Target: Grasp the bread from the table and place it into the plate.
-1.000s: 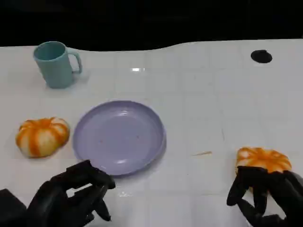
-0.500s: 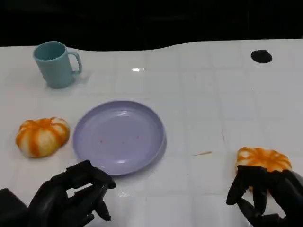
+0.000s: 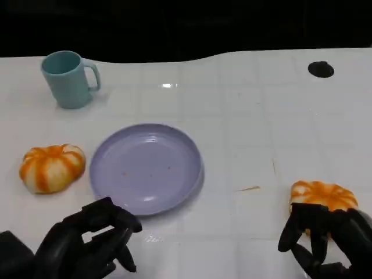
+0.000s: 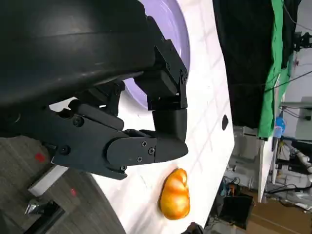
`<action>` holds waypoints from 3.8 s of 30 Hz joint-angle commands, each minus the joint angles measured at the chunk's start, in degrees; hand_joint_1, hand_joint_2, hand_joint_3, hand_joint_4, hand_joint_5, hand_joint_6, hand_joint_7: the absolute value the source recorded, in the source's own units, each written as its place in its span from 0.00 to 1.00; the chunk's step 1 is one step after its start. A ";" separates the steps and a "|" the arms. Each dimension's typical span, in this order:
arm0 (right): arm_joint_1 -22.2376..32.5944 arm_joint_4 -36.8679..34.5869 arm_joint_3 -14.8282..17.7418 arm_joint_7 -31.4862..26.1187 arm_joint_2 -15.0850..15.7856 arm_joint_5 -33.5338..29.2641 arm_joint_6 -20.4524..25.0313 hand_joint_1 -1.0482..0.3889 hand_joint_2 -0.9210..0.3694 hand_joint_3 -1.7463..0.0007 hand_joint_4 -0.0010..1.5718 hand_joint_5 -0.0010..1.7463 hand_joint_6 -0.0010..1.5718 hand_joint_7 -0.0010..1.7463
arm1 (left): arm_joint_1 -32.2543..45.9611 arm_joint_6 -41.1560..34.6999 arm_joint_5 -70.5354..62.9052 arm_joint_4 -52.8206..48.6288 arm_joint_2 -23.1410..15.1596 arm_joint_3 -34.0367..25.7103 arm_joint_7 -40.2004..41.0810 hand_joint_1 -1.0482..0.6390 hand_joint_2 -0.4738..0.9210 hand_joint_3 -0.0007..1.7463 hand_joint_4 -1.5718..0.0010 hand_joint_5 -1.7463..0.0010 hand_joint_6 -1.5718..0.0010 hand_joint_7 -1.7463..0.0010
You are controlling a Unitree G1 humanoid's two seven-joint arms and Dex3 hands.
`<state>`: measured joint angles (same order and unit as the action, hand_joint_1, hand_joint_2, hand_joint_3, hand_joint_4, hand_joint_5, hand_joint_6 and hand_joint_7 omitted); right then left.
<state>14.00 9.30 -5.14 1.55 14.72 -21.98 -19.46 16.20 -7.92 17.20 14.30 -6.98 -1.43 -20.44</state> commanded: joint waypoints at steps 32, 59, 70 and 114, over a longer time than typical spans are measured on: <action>1.77 17.73 1.24 5.06 6.15 -22.99 12.06 0.68 0.34 0.80 0.09 0.26 0.31 0.00 | 0.42 1.03 -0.46 0.09 -0.60 -0.44 -0.35 0.35 1.00 0.24 0.54 0.07 0.55 0.29; -7.37 11.18 -2.51 15.91 12.27 -38.15 19.38 0.57 0.19 0.98 0.04 0.26 0.25 0.00 | 0.02 0.72 -0.73 -0.09 -0.33 -0.06 0.01 0.34 1.00 0.23 0.53 0.08 0.53 0.30; -13.60 0.62 -6.12 15.12 12.76 -38.35 20.83 0.54 0.13 0.99 0.06 0.18 0.22 0.00 | 0.10 0.56 -0.83 0.11 -0.09 0.15 0.28 0.34 1.00 0.23 0.53 0.08 0.53 0.30; -30.79 -25.69 -13.18 11.50 10.79 -24.35 24.23 0.52 0.04 0.99 0.27 0.09 0.32 0.02 | 0.79 -0.18 -0.75 1.71 -0.50 0.37 0.91 0.34 1.00 0.24 0.54 0.08 0.54 0.31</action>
<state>-15.84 -14.24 -18.37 14.39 25.16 -47.26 4.70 16.44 -8.29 16.62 15.62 -6.71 -0.74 -19.52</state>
